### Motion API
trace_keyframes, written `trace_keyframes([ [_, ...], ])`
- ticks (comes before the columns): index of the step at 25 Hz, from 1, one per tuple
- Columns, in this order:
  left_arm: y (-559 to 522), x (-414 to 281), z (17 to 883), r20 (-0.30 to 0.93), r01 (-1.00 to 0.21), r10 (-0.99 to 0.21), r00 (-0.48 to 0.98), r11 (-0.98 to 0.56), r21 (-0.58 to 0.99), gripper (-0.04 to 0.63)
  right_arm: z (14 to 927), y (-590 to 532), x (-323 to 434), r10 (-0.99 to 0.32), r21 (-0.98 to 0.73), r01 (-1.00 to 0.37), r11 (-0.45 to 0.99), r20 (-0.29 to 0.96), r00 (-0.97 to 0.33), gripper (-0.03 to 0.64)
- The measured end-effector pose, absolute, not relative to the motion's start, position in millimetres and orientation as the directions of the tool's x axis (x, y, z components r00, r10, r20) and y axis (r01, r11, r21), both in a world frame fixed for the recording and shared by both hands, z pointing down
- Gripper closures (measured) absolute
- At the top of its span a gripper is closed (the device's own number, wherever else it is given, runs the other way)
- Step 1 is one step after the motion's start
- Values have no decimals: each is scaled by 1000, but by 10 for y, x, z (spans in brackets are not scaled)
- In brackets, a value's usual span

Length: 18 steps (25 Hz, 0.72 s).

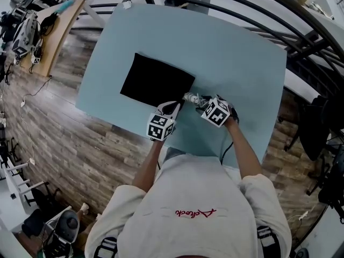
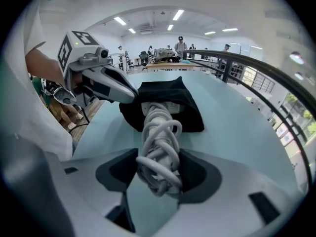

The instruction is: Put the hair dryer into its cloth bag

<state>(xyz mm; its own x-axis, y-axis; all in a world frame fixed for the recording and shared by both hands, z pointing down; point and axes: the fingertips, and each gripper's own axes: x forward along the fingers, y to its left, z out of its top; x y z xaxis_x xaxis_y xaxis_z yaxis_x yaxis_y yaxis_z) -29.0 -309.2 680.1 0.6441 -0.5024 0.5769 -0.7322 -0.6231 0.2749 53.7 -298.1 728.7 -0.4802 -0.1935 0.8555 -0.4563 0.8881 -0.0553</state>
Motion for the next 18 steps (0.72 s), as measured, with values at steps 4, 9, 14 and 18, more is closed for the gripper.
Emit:
trace_keyframes([
  [4,-3119,-301,6778,572,-732,-505,646,-623,276,583,7268,-3064,406,-190,-60,-448,892,849,-492,351],
  [9,-3137,-280,6727,562,-726,-506,655,-628,281,583,7269,-3136,264,-186,-66,-440,896,842,-506,351],
  [14,-3151,-277,6685,553,-717,-501,666,-635,288,583,7273,-3223,91,-178,-67,-420,905,837,-517,351],
  [18,-3180,-298,6637,542,-713,-503,673,-636,296,583,7280,-3320,-64,-173,-63,-402,913,835,-523,351],
])
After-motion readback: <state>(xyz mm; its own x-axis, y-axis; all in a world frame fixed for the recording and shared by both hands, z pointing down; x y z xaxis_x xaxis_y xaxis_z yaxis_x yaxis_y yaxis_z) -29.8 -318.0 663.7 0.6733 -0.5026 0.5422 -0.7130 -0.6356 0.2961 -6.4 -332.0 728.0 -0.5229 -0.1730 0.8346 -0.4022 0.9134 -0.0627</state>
